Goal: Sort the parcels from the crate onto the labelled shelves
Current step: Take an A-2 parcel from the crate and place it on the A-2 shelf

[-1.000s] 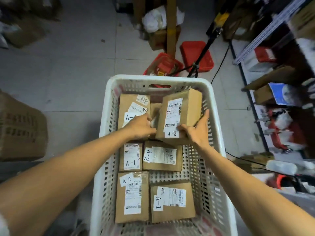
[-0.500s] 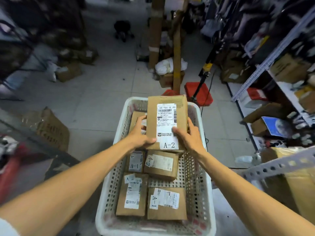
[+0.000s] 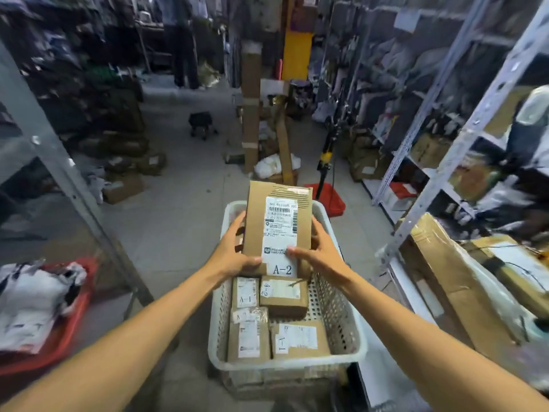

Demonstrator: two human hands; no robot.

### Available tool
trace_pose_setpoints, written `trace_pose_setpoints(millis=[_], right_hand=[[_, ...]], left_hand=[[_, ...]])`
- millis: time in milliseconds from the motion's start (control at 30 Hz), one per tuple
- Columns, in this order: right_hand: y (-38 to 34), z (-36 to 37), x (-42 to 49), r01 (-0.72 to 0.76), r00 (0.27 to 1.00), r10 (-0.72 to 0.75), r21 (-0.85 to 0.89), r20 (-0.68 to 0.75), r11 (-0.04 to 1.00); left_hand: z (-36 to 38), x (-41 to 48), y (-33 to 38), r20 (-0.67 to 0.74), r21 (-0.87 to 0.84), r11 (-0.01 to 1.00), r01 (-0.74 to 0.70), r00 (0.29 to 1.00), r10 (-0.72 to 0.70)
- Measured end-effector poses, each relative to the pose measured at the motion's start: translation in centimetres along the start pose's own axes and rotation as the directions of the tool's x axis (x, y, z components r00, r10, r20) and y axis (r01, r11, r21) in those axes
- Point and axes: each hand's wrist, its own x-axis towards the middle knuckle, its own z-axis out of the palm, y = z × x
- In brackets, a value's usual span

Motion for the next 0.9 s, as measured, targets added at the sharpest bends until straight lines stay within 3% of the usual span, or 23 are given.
trace_pose_setpoints(millis=[433,700,900], right_hand=[[-4.2,-0.2,-17.5,-0.029,0.992,0.024,-0.036,-0.127,0.999],[-2.6,-1.7,-28.5,-0.004,0.993,-0.007,-0.102,-0.114,0.995],[-0.4,-2.1,-37.3,-0.003,0.994,-0.012,-0.134,-0.108,0.991]], left_hand=[[5.0,-13.9,2.6,0.131,0.083,0.997,-0.007,0.991,-0.004],[11.3,-24.3,1.4,0.146,0.066,0.996,0.062,0.987,-0.071],[14.9,-31.4,0.1,0.178,0.005,0.999,0.04,0.983,-0.04]])
